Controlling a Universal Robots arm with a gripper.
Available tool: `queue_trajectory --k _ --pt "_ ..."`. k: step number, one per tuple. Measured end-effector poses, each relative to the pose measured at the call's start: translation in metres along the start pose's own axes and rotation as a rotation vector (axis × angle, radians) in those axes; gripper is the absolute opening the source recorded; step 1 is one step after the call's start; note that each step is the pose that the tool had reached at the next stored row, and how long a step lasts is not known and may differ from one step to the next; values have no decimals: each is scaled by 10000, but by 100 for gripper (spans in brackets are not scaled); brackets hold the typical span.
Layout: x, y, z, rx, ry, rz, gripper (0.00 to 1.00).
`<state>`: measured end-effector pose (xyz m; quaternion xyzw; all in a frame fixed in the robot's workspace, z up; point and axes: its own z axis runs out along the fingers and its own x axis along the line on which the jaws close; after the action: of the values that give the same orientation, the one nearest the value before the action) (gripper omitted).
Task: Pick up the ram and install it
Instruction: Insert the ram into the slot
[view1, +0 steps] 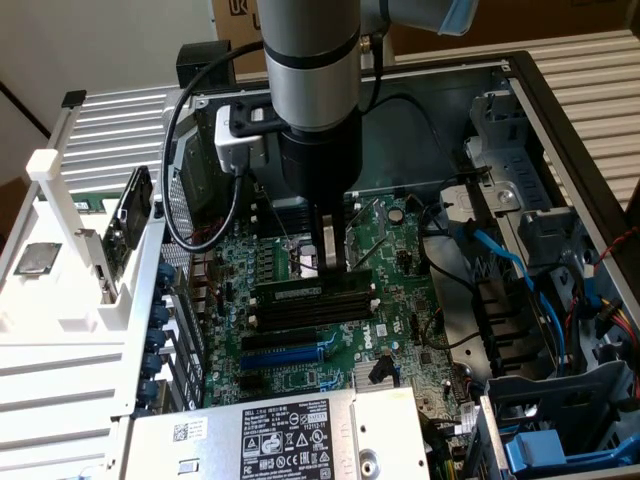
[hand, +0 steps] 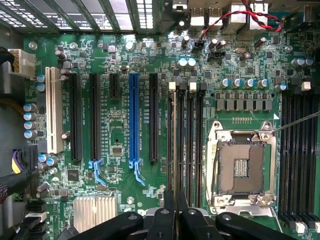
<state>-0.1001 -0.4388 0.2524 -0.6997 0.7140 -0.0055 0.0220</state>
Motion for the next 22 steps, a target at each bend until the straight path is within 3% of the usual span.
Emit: queue_trajectory --k 12,14,18,22 --pt "-8 5 17 -5 -3 -115 12" --pt "-8 6 18 -21 -1 -113 12" --pt "-8 6 24 -111 -2 -111 12" --pt "-37 5 31 -120 -3 -112 12"
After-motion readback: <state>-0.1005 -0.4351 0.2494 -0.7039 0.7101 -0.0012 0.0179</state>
